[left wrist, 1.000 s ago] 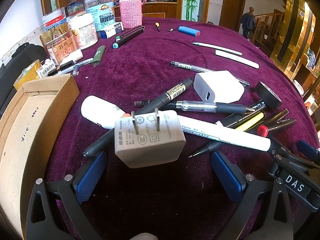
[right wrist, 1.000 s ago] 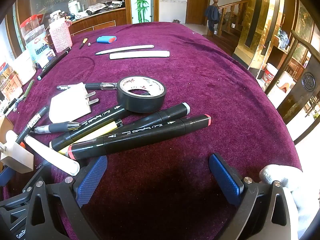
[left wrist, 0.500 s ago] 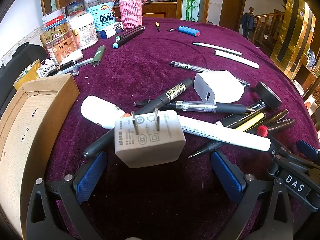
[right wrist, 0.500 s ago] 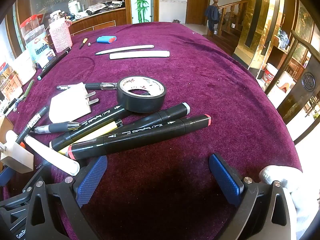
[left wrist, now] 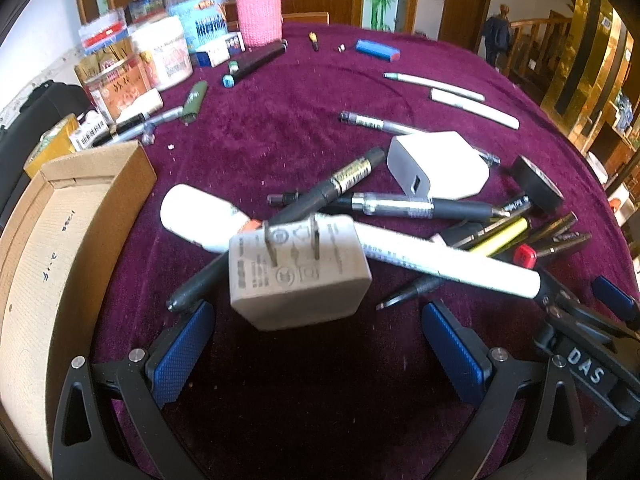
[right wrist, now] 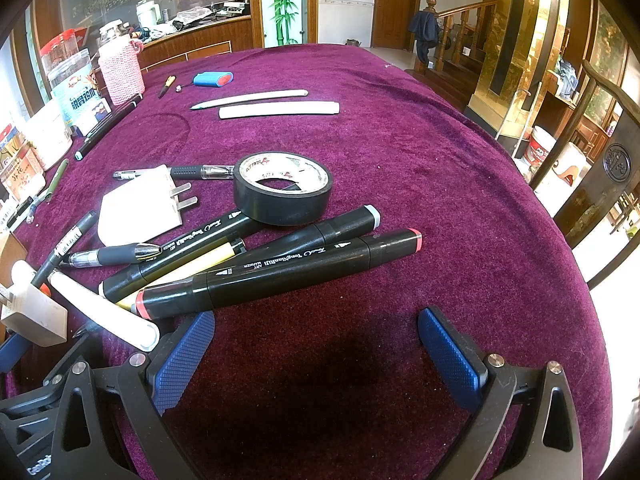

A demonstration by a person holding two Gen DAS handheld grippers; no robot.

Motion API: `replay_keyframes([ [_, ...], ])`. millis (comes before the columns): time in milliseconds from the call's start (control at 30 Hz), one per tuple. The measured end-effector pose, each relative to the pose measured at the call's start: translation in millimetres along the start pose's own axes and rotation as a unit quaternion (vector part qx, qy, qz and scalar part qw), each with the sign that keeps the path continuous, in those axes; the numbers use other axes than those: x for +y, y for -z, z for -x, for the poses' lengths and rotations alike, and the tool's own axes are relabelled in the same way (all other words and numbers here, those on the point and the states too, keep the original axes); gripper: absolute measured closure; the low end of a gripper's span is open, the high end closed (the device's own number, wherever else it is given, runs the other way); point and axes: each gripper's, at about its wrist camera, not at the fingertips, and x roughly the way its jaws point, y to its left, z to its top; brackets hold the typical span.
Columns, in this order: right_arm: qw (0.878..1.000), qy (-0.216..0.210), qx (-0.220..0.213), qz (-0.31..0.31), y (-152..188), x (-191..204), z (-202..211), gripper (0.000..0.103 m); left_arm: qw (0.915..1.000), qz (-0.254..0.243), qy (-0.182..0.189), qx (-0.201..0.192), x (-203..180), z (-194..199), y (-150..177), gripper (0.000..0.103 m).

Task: Organize rigid objects
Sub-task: 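Grasp the white plug charger with the left tool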

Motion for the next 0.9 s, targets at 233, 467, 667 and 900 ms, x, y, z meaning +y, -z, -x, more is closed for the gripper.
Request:
replay_keyframes([
  [233,1.0,-0.005,0.003,0.003,0.9,-0.6,0.2,0.001,0.9988,-0.04,0.022,0.021,1.0,24.0,33.8,0.0],
  [467,0.998,-0.032,0.035,0.042,1.2,-2.9,1.8,0.001,0.9988,-0.048,0.005,0.007,-0.9,24.4,36.5,0.0],
  [667,0.998,-0.029,0.032,0.038,10.4,-6.1,13.3,0.002,0.997,-0.023,0.073,0.011,20.0,32.3,36.7,0.0],
  [900,0.979,-0.052,-0.194,-0.03,1.1,-51.8,85.2,0.001,0.9943,-0.015,0.099,-0.037,49.6,55.8,8.7,0.0],
])
